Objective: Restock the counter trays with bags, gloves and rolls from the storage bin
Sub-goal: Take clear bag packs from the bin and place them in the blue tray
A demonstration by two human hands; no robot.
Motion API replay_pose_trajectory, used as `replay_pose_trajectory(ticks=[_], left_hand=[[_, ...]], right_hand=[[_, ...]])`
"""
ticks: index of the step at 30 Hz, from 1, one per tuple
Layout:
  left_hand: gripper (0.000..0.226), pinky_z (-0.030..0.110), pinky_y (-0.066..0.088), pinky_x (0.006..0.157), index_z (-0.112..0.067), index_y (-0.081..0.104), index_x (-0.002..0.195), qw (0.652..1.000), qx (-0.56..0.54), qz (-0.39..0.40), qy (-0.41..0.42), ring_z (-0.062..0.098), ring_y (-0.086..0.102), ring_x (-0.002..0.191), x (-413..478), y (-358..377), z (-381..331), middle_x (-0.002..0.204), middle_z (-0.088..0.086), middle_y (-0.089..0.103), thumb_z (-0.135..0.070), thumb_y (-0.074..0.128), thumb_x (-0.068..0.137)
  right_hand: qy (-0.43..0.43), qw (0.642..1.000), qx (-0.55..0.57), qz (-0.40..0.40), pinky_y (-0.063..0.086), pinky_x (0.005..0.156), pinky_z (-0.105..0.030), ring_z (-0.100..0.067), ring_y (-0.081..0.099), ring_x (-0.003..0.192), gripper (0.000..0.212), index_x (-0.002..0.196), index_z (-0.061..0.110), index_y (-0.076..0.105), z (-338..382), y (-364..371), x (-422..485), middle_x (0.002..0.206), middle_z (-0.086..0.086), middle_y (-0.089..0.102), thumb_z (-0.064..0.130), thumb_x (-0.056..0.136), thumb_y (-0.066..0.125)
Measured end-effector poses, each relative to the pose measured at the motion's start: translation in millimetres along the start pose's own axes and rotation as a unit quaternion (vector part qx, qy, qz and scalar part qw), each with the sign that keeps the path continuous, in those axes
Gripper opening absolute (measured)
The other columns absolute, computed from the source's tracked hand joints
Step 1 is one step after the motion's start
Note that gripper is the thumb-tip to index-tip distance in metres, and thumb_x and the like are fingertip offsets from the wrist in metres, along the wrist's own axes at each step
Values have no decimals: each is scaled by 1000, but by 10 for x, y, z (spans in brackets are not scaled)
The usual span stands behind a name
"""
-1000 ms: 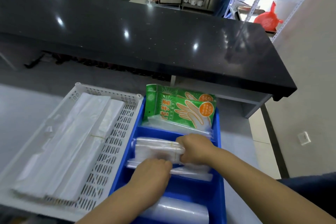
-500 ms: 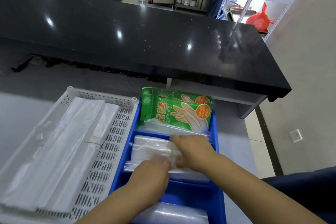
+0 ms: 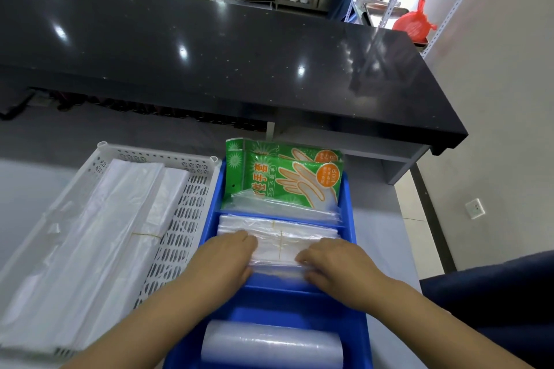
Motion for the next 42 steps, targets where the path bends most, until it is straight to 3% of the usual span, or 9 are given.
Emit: replay_pose_trajectory(ticks=[5, 8, 11, 15, 24, 30, 34, 37, 42], left_hand=[[19, 31, 35, 65, -18, 54, 92, 995, 50, 86, -3, 29, 60, 89, 7, 14, 67, 101, 7, 64, -31, 40, 92], [20, 33, 40, 69, -21, 53, 96, 996, 65, 54, 4, 28, 60, 94, 33, -49, 72, 105, 4, 65, -37, 44, 90], [41, 34, 43, 86, -26, 51, 116, 998, 46, -28, 17, 20, 53, 109, 60, -167, 116, 119, -4, 58, -48, 56, 81], [64, 30, 26, 107, -25, 37, 136, 994, 61, -51, 77, 16, 37, 128, 102, -144, 123, 138, -6, 43, -50, 56, 80], [48, 32, 38, 94, -13, 62, 97, 976, 193, -62, 77, 22, 51, 103, 20, -134, 239, 101, 2, 62, -58, 55, 79], [46, 36, 25, 105, -22, 53, 119, 984, 162, -57, 49, 21, 40, 121, 6, -249, 307, 122, -2, 55, -49, 54, 82], [27, 31, 29, 97, -30, 60, 111, 991, 70, -57, 100, 16, 46, 113, -49, -186, 255, 113, -8, 62, -36, 57, 85], [23, 31, 31, 93, -27, 62, 106, 987, 117, -32, 105, 18, 49, 107, -49, -108, 230, 106, -6, 65, -27, 52, 86], [17, 35, 40, 89, -19, 69, 89, 980, 154, -94, 87, 25, 58, 98, -197, -177, 346, 89, 1, 69, -14, 62, 74]], right_hand=[[50, 997, 12, 50, 44, 75, -30, -25, 59, 96, 20, 103, 24, 56, -1, 66, 23, 110, -3, 65, 33, 93, 42], [68, 996, -23, 47, 44, 73, -32, -28, 60, 93, 21, 107, 22, 53, 24, 18, 35, 109, -7, 66, 34, 92, 44], [74, 995, -65, -21, 48, 73, -32, -23, 61, 90, 32, 107, 25, 54, 30, -99, 10, 106, 0, 67, 48, 85, 52], [78, 991, -53, -93, 45, 87, -33, -19, 54, 104, 40, 116, 27, 56, -1, -149, 89, 116, 4, 61, 50, 84, 54], [104, 988, -93, -63, 39, 88, -34, -24, 54, 102, 27, 111, 20, 58, -34, 34, 167, 113, -3, 63, 27, 92, 41], [139, 980, -65, -127, 47, 88, -36, -22, 57, 102, 27, 117, 24, 60, -17, -161, 76, 114, 0, 65, 26, 92, 47], [117, 985, 10, -129, 48, 78, -31, -18, 58, 95, 21, 106, 27, 64, 176, -128, 21, 104, 5, 65, 37, 90, 54], [110, 992, -8, -68, 48, 81, -34, -20, 56, 97, 22, 106, 23, 64, 272, -2, 2, 106, 1, 65, 33, 90, 53], [142, 986, -62, -64, 51, 76, -34, -23, 58, 93, 22, 105, 21, 63, 216, -25, -63, 107, -2, 65, 25, 91, 46]])
Point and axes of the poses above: each hand's wrist, its own x-axis towards the middle knuckle, its own y-axis out of the palm, z = x × y, the point moved 2 cm from there along x, towards the middle knuckle
